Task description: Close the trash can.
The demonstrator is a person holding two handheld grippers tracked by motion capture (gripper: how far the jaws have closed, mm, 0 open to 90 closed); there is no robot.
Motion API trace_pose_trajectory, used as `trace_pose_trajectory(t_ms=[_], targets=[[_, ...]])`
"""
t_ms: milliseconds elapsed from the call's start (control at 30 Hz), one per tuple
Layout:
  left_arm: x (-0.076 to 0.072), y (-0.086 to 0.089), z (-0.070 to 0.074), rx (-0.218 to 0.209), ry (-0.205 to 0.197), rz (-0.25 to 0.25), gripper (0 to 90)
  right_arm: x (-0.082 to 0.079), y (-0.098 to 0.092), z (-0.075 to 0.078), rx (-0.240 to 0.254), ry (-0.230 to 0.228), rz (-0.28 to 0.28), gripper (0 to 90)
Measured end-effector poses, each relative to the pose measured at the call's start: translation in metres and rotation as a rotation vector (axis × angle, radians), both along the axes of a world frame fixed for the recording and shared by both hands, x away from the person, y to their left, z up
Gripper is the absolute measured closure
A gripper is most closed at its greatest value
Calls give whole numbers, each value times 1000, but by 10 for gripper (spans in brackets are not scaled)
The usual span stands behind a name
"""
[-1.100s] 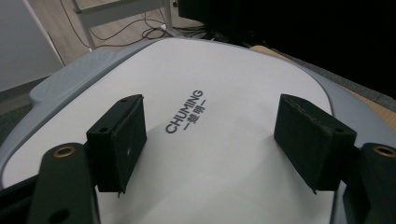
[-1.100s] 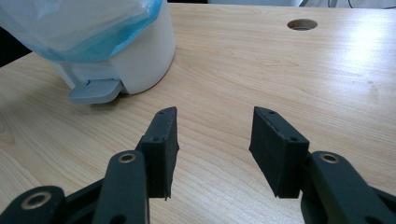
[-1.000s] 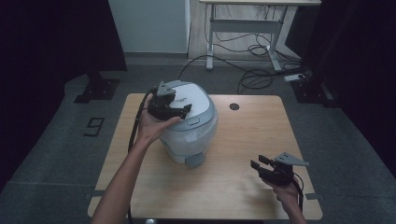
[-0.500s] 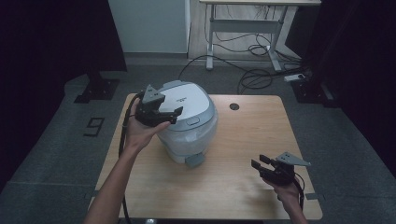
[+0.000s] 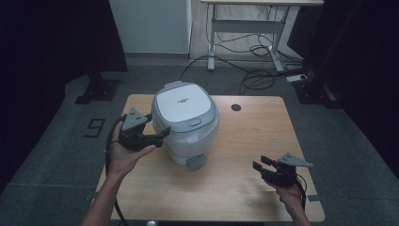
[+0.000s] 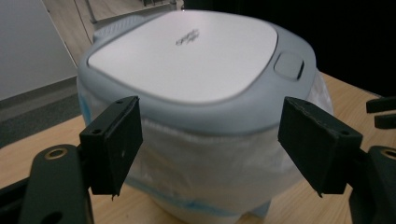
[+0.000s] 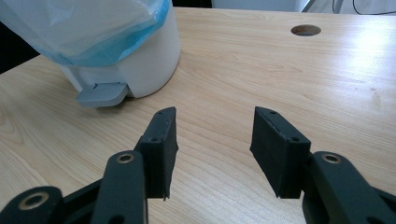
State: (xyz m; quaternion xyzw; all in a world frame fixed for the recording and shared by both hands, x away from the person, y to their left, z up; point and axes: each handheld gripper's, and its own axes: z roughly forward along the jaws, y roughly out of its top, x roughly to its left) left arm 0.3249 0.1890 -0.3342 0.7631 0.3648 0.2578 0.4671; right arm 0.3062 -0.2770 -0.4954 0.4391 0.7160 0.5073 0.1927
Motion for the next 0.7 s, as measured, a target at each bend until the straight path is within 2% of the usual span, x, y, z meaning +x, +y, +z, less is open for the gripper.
trace_pose_trajectory(t_ms=[333,700], targets=[[-21,20,-30,-13,15,27,220,1,-1,-1,-1,9,-3,504],[-26,29,-40,-23,24,42,217,1,-1,0,-6,4,-1,476]])
